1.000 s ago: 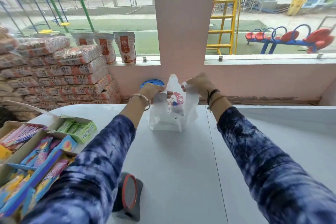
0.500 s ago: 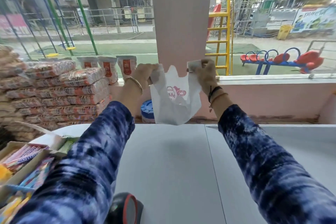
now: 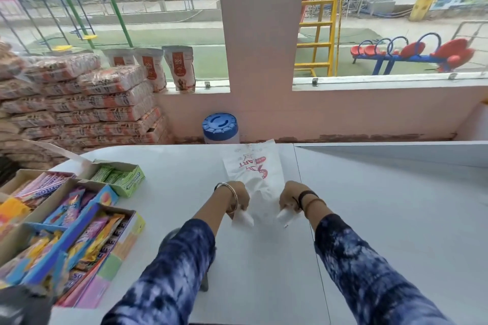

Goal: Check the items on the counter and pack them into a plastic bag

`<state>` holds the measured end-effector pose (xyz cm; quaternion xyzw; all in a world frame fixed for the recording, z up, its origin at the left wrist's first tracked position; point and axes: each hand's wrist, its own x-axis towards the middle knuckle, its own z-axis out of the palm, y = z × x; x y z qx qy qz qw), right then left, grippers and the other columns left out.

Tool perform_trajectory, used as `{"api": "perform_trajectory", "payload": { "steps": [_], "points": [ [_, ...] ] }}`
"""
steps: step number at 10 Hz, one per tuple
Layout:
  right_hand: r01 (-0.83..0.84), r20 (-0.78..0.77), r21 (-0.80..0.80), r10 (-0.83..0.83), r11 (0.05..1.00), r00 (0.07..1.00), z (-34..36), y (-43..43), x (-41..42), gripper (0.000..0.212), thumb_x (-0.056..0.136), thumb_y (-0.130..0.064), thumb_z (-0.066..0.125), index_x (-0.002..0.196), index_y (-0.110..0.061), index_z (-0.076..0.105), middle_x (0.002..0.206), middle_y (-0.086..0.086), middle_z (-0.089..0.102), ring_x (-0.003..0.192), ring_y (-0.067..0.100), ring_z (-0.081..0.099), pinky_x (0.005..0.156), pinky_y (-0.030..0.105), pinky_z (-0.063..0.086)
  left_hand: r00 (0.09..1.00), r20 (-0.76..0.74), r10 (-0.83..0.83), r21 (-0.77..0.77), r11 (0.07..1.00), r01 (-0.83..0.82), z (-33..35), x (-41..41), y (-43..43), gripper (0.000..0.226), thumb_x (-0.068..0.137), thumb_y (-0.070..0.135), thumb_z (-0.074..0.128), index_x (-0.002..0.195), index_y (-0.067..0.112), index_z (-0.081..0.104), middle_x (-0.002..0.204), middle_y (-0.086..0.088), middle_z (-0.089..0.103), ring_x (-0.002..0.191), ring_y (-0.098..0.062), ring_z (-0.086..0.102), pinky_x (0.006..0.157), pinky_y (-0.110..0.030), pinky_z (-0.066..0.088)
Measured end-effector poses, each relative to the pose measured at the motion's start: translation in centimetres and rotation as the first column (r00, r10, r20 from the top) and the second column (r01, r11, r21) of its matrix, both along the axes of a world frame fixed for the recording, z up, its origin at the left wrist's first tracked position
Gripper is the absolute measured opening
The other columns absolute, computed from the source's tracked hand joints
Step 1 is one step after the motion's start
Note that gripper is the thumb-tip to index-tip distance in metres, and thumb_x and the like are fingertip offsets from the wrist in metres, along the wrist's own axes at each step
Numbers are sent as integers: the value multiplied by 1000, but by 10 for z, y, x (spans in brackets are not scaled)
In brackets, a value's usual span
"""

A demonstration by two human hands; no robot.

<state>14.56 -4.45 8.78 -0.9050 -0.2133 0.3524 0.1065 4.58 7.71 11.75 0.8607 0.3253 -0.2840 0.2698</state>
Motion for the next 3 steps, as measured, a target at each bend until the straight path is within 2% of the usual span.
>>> {"api": "perform_trajectory", "payload": {
  "steps": [1,2,3],
  "points": [
    [46,179,28,-50,999,983,9,-2,-8,16,84,-5,45,93,-6,59,89,13,66,81,28,65,69,31,47,989,-121,80,-139,986,-96,-2,-7,1,40,88,16,55,120,-6,45,87,-21,65,74,-31,66,56,-30,54],
    [-12,503,233,-110,972,857,45,10,2,27,88,-8,43,113,-4,52,118,16,59,108,34,57,84,36,46,989,142,-36,220,976,4,29,10,20,34,88,29,54,108,2,54,93,-18,66,81,-30,64,63,-31,53],
    [-229,622,484,-148,845,769,95,33,16,32,94,-17,43,123,-4,45,126,18,54,109,35,54,90,41,42,866,482,-134,404,911,-84,76,33,43,42,93,34,45,109,-3,55,114,-23,61,104,-35,57,85,-38,46]
  ]
}}
